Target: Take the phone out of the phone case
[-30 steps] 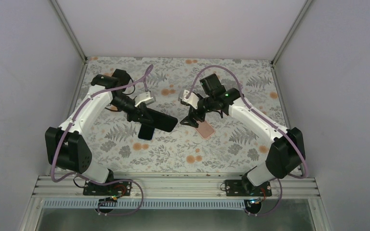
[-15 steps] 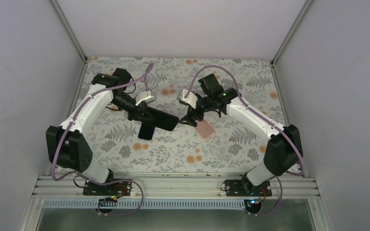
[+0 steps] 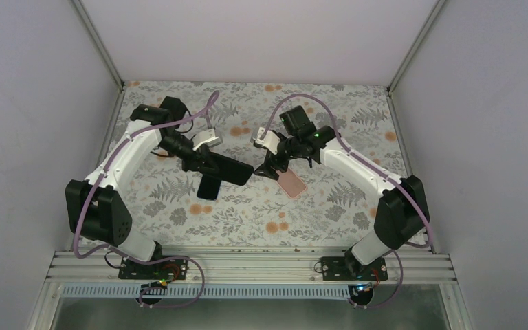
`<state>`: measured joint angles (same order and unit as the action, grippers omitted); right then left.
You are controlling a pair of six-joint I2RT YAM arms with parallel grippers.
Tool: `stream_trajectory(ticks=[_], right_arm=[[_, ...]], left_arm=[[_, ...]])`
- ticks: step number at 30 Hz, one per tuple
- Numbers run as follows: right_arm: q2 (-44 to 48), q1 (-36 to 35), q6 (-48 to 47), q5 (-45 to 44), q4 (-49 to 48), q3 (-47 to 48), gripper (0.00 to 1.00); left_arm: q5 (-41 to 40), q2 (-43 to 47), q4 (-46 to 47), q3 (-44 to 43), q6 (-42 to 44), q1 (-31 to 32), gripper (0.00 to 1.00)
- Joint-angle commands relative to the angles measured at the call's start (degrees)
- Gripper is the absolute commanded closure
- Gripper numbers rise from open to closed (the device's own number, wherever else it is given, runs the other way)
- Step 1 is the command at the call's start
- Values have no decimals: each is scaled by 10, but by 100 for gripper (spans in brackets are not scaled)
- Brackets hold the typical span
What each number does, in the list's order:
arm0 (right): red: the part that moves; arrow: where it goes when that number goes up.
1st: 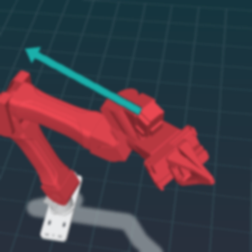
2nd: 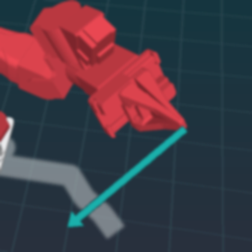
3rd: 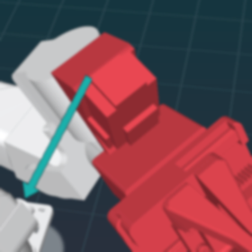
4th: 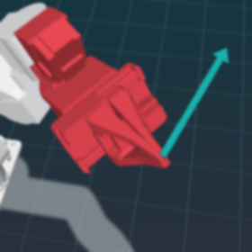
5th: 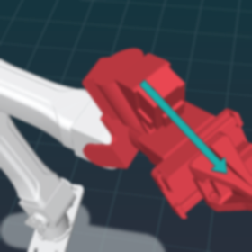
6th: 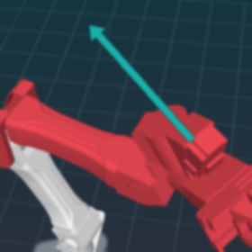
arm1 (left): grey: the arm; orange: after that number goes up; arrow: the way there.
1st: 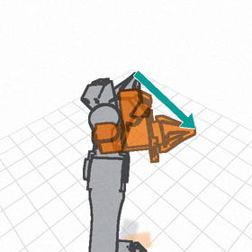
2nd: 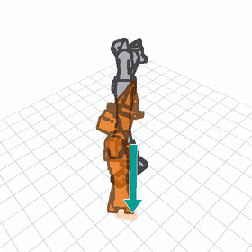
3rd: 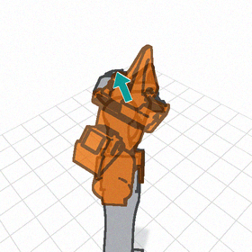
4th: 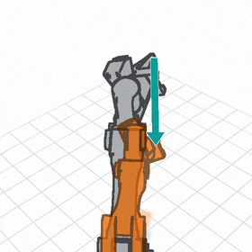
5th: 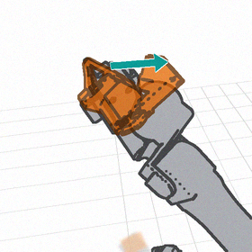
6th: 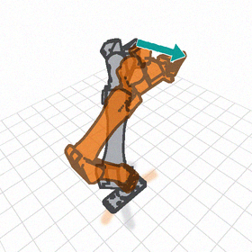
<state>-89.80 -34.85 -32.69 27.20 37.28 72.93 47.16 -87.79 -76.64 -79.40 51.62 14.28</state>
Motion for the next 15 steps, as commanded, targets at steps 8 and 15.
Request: stream_trajectory(ticks=[8,15], right_arm=[[-39,7,5,-53,-42,37,1],[-17,11,-25,-8,0,40,1]], left_arm=[[50,33,-11,9,11,5,98],[40,32,-11,13,16,4,98]])
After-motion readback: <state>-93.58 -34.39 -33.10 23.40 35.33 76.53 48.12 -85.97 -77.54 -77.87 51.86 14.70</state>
